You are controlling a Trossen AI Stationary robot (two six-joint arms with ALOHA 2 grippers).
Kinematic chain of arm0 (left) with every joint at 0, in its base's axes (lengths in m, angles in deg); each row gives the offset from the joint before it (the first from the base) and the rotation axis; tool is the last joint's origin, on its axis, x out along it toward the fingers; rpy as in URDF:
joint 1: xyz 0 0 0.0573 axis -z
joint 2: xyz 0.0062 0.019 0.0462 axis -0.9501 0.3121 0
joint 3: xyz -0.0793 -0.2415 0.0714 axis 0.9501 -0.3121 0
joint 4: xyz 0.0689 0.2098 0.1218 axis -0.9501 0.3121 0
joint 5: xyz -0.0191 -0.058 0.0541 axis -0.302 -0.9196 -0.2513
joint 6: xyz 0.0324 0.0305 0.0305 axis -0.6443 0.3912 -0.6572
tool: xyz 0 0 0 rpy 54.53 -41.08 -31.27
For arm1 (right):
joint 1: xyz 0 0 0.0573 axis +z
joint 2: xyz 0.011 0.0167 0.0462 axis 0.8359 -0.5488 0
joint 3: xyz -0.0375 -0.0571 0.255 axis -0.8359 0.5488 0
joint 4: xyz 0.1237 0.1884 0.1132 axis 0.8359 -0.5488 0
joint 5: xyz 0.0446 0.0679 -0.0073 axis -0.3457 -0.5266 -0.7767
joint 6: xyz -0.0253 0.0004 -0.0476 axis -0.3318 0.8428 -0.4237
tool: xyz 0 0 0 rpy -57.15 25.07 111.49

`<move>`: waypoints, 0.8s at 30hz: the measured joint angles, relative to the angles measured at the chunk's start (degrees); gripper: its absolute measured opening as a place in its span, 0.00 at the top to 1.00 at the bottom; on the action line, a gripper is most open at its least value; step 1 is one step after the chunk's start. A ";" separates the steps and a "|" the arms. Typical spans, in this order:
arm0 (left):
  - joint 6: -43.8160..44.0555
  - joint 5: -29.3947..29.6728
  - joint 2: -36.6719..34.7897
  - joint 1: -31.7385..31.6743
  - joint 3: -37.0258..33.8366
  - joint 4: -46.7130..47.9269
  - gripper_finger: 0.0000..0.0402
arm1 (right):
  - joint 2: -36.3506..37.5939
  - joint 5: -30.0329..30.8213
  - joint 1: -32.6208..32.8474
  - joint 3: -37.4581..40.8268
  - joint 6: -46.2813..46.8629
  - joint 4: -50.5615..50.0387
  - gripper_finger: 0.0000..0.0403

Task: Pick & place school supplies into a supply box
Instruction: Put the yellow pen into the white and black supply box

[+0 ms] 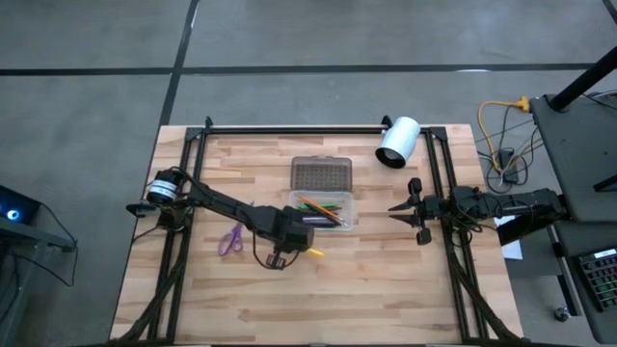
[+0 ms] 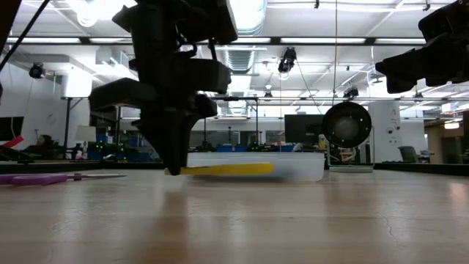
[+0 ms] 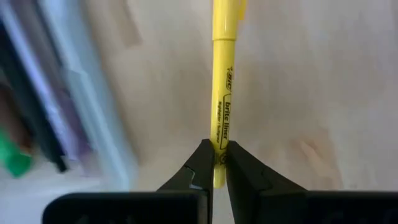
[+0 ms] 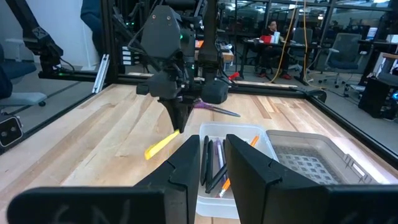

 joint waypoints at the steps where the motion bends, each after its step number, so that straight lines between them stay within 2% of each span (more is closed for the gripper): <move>1: 0.00 0.70 -0.01 0.00 0.12 -0.42 0.98 | 0.00 0.01 0.00 0.01 0.00 0.00 0.83; 4: 0.01 1.58 -0.04 0.01 0.44 -0.80 0.98 | 0.00 0.01 0.00 0.00 0.00 0.00 0.83; 13: 0.37 10.04 -0.25 0.31 1.22 -2.02 0.98 | 0.00 0.01 -0.02 0.01 0.00 0.00 0.83; 18: 1.40 17.01 -0.35 0.37 1.80 -2.42 0.98 | 0.00 0.00 -0.01 0.01 0.00 0.00 0.83; 24: 1.53 18.53 -0.46 0.84 2.25 -2.43 0.98 | 0.00 0.00 -0.02 0.00 0.00 0.00 0.83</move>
